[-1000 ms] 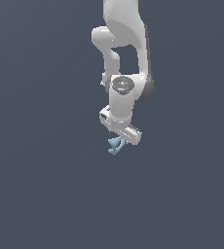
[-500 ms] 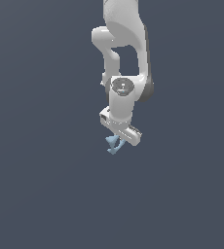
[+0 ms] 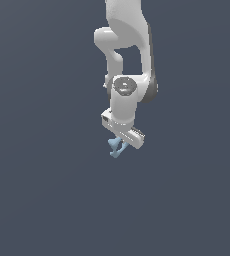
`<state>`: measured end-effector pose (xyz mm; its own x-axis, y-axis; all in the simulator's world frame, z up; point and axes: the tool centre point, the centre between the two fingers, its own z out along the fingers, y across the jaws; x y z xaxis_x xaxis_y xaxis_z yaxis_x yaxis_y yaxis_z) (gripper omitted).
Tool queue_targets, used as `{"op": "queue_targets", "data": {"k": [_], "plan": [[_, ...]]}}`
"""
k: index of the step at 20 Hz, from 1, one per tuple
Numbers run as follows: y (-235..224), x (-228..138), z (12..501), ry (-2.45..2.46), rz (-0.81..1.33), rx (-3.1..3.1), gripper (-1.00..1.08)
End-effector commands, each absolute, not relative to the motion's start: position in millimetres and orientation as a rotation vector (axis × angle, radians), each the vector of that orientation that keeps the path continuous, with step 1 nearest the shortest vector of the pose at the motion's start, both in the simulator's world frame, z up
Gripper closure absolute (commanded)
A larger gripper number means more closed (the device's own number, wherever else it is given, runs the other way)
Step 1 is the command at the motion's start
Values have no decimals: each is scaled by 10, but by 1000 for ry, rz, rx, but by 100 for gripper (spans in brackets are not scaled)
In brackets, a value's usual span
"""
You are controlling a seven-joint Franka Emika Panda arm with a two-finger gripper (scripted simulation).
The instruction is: Pick up the object and move it to a goal position.
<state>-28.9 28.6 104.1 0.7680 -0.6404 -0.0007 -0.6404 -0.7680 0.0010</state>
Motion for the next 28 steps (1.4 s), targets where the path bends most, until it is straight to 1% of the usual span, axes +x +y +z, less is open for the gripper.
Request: {"op": "queue_targets", "data": {"k": [1,5,10,28], "plan": [[242,-295,1130,-1071,0,2954,108],[139,-320,1355,-1071,0,2954,108],[-51,-365,1763,-1072,-1,2954,108],[-947,-550,3698,-1074,-1,2954,108]]}}
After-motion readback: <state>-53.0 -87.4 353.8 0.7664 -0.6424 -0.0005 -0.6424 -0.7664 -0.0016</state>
